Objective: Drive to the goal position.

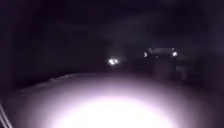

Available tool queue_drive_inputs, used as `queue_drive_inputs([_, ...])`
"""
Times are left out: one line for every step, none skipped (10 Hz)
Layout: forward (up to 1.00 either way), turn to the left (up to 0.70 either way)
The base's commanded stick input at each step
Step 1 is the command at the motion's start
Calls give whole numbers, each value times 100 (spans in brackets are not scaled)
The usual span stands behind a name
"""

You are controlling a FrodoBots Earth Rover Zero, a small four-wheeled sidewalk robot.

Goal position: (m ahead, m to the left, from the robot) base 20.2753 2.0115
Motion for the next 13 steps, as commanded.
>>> queue_drive_inputs([100,0])
queue_drive_inputs([100,0])
queue_drive_inputs([100,0])
queue_drive_inputs([100,0])
queue_drive_inputs([100,0])
queue_drive_inputs([100,0])
queue_drive_inputs([100,0])
queue_drive_inputs([100,0])
queue_drive_inputs([100,0])
queue_drive_inputs([100,0])
queue_drive_inputs([100,0])
queue_drive_inputs([100,-14])
queue_drive_inputs([100,-27])
